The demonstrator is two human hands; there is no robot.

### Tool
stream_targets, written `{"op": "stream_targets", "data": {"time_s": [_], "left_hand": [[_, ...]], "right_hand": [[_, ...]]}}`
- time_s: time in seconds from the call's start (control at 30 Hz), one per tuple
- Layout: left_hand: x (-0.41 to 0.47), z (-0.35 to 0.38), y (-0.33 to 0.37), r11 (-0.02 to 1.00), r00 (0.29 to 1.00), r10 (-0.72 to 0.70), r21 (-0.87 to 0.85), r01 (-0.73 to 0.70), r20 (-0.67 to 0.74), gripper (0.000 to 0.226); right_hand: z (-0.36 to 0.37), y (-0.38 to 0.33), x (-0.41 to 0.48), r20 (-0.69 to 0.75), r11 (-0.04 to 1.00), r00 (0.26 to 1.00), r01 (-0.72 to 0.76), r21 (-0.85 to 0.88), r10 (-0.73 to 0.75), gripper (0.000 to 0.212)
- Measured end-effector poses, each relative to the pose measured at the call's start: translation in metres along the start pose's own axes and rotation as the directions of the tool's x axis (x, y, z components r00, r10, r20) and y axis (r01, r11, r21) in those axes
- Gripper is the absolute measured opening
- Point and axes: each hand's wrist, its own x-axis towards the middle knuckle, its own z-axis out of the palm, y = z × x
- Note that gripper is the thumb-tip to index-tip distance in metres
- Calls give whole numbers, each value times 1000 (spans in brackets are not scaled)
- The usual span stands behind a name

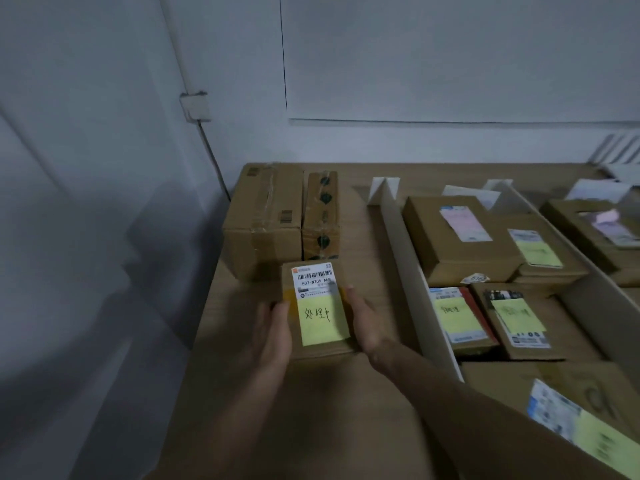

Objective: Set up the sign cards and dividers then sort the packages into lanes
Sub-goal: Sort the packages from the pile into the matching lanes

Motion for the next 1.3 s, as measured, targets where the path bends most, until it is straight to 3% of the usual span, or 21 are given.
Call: {"op": "stream_targets", "data": {"time_s": [0.1, 0.27, 0.37, 0.53, 0.73, 0.87, 1.07, 1.17, 1.3], "left_hand": [[-25, 13, 6, 996, 996, 85, 11, -85, -8, 23], [-86, 43, 15, 991, 991, 136, -20, -136, 18, 39], [-126, 64, 18, 984, 985, 174, -50, -173, 12, 38], [-186, 110, 19, 973, 974, 221, -87, -216, 48, 36], [-244, 170, 33, 963, 953, 252, -137, -231, 168, 25], [-260, 214, 42, 958, 923, 279, -144, -248, 265, 17], [-268, 287, 53, 959, 855, 281, -100, -265, 436, 29], [-276, 320, 59, 967, 828, 256, -117, -228, 499, 21], [-289, 359, 59, 961, 763, 271, -126, -245, 588, 27]], "right_hand": [[-27, -3, -23, -3, 999, 999, 50, 10, -50, 47], [-75, -1, -74, -60, 992, 990, 127, -9, -127, 62], [-110, 0, -109, -90, 988, 984, 152, -10, -152, 70], [-179, 5, -162, -162, 979, 966, 197, -43, -202, 41], [-258, 7, -205, -284, 972, 932, 235, -3, -226, 37], [-307, 6, -215, -378, 974, 903, 228, 18, -204, 65], [-376, 8, -221, -544, 971, 817, 238, 14, -192, 43], [-406, 9, -223, -604, 978, 778, 208, -8, -170, 54], [-438, 15, -226, -666, 981, 731, 193, -2, -145, 67]]}}
